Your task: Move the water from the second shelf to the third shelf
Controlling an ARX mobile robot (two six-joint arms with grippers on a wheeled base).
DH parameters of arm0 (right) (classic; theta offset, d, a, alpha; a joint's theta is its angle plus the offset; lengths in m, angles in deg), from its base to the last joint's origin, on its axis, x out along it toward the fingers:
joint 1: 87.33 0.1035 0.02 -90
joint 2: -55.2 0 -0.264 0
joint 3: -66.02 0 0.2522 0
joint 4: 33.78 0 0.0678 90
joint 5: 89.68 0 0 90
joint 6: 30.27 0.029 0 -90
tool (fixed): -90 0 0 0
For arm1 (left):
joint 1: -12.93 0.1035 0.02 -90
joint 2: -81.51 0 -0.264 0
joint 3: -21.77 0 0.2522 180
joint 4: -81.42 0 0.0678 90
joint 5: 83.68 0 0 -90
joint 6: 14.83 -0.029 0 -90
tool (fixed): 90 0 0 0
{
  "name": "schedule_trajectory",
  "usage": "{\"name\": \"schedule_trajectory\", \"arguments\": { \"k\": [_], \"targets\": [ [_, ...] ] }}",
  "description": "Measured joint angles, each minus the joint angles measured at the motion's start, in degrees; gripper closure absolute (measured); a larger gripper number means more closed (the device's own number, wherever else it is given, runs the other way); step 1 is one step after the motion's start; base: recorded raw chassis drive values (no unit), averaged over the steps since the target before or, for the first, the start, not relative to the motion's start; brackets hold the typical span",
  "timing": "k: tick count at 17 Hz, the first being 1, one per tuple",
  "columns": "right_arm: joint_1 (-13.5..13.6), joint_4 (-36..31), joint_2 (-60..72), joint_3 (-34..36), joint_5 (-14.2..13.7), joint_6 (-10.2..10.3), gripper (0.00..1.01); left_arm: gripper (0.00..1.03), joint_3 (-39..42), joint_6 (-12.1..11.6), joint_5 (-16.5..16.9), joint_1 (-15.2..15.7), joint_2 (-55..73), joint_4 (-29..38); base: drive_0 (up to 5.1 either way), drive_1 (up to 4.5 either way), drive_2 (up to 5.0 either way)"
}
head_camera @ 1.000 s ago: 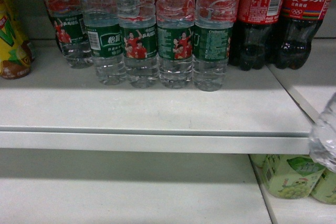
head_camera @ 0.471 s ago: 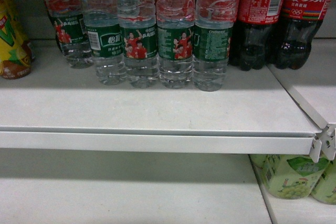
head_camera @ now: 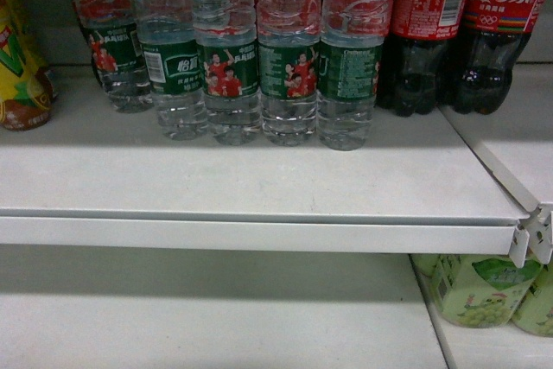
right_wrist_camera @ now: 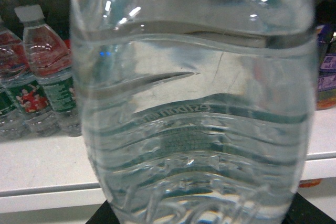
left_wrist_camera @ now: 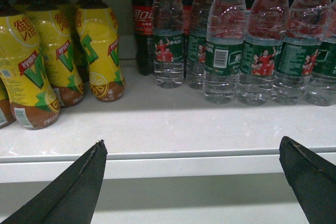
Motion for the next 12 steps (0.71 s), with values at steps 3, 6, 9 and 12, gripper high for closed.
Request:
{"name": "schedule_trajectory", "arguments": {
  "k": [3, 6, 9, 12],
  "targets": [
    [-0.50, 1.05, -0.76, 0.02, 0.24, 0.04, 0.61, 0.05, 0.00, 0.00, 0.00, 0.00, 0.00, 0.00, 0.0, 0.00, 0.0],
    [-0.81, 0.79, -1.09, 0.04, -0.02, 0.09, 0.61, 0.05, 0.00, 0.00, 0.00, 0.00, 0.00, 0.00, 0.0, 0.00, 0.0],
    [-0.81, 0.87, -1.09, 0.04, 0.02, 0.09, 0.61, 0.05, 0.00, 0.00, 0.00, 0.00, 0.00, 0.00, 0.0, 0.00, 0.0],
    [-0.81, 0.87, -1.07, 0.04, 0.02, 0.09, 0.61, 0.05, 0.00, 0.00, 0.00, 0.00, 0.00, 0.00, 0.0, 0.00, 0.0]
  ]
}}
